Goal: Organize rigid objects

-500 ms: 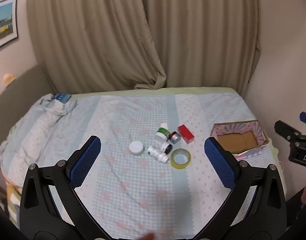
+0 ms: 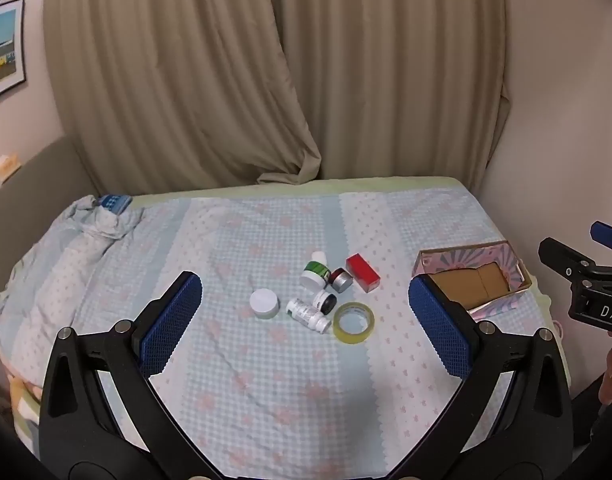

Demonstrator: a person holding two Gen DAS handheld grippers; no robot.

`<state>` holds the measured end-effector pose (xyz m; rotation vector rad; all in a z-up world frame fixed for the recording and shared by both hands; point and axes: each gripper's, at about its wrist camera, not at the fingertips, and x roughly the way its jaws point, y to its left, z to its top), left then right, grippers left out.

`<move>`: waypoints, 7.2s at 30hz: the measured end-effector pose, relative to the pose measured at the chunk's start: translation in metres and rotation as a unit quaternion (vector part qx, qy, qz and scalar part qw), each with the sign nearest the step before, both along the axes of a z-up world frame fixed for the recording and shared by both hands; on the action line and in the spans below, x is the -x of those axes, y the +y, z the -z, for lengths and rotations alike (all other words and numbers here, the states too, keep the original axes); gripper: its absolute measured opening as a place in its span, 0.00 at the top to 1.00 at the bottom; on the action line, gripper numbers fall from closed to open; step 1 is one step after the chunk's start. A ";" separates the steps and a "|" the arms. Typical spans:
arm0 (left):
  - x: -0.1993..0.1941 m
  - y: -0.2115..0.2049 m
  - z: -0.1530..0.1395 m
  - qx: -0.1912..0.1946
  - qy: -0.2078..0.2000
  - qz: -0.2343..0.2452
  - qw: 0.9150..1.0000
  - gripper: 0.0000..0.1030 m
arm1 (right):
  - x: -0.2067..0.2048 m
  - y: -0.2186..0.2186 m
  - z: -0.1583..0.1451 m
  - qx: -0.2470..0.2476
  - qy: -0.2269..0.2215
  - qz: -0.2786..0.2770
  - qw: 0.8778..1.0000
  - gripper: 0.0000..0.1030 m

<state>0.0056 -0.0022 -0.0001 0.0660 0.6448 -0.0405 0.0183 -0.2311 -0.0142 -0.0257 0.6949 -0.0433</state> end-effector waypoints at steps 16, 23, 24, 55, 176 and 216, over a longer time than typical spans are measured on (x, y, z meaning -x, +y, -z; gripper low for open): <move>-0.009 -0.006 0.012 -0.009 0.007 -0.010 1.000 0.00 | -0.010 0.004 0.000 0.002 0.007 0.002 1.000 0.00; -0.011 -0.003 0.009 -0.004 0.008 -0.011 1.000 0.00 | -0.011 0.003 0.001 0.002 0.007 0.001 1.000 0.00; -0.011 -0.002 0.008 -0.004 0.007 -0.010 1.000 0.00 | -0.011 0.003 0.001 0.002 0.007 0.001 1.000 0.00; -0.002 -0.009 0.001 -0.013 -0.010 -0.011 1.000 0.00 | -0.014 0.000 0.000 -0.005 0.006 0.000 1.000 0.00; -0.331 0.118 0.430 -0.059 0.291 0.149 0.943 0.34 | -0.243 0.110 0.401 -0.022 0.275 0.021 0.961 0.08; -0.243 -0.218 0.168 0.040 0.192 0.144 0.970 0.34 | -0.196 -0.154 0.124 -0.071 0.169 -0.024 0.983 0.08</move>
